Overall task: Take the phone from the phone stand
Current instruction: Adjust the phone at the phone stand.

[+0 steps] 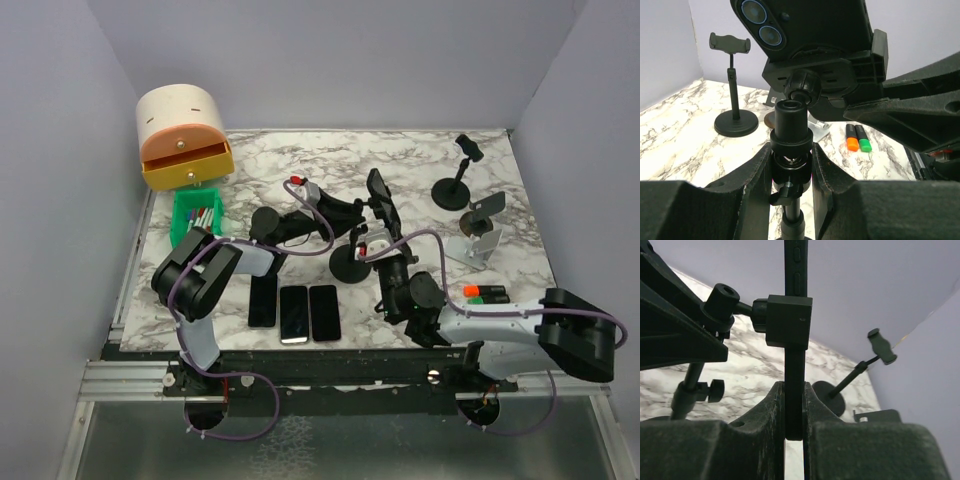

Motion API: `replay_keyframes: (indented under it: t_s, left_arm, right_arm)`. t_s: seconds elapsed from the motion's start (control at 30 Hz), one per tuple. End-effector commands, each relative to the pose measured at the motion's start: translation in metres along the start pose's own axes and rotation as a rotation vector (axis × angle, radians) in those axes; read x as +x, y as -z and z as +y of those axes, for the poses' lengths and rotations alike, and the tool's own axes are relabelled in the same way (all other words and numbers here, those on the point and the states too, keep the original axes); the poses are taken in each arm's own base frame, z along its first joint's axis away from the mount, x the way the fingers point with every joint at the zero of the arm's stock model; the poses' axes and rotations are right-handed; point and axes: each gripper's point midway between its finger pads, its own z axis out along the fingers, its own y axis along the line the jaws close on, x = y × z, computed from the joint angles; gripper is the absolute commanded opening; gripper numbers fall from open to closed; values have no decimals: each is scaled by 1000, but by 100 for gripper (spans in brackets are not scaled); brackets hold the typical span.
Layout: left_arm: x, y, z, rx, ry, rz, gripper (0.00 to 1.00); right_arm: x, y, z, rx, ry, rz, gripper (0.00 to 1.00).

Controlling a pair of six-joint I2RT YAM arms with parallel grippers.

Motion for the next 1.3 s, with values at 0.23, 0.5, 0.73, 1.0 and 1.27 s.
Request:
replay_keyframes:
  t_s: [0.23, 0.5, 0.73, 1.0, 1.27]
  left_arm:
    - [7, -2, 14, -58, 21, -18, 0]
    - [10, 1, 14, -59, 9, -5, 0]
    - [13, 3, 13, -58, 11, -1, 0]
    - [14, 7, 0, 4, -12, 9, 0]
    - [13, 9, -13, 58, 4, 1, 0]
  right_arm:
    - [6, 8, -6, 158, 181, -28, 0]
    - [2, 22, 27, -134, 132, 58, 58]
    - [-9, 40, 37, -304, 56, 113, 99]
    - [-75, 83, 10, -655, -337, 82, 100]
    - [-105, 50, -23, -720, -471, 40, 100]
